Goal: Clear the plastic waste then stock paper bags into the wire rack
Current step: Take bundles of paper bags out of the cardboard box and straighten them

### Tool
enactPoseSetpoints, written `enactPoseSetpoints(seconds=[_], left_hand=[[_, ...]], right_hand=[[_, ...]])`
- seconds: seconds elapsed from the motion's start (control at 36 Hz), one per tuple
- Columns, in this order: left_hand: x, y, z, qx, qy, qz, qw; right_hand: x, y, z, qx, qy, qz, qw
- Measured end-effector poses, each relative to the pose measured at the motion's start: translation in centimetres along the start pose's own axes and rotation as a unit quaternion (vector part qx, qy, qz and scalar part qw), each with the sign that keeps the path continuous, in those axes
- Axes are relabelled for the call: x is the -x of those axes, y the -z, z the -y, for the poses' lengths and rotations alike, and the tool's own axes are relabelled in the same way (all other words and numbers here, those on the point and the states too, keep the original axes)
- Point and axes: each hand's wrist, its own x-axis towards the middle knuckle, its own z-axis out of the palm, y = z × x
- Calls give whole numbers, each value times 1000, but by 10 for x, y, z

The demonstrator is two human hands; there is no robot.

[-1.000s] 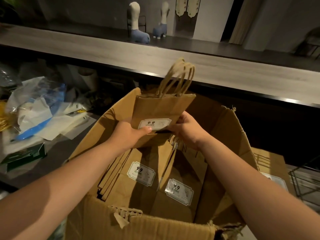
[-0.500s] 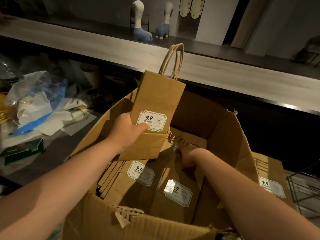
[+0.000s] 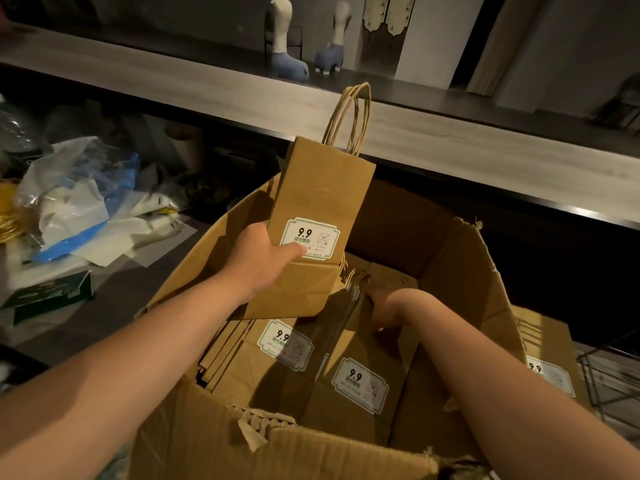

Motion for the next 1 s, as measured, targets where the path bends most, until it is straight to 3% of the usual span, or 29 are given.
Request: enactPoseSetpoints(seconds=[0.33,0.81,1.0], left_hand=[[0,0,-1,-4,-2,-2,1000],[-5,1,5,-105,-4,-14,994],[-7,1,11,-156,0,-26,987]], right_hand=[[25,11,5,27,3,-2,1000],[56,31,-3,66,16,-59,996],[64,40,-16,3,38,-153,988]])
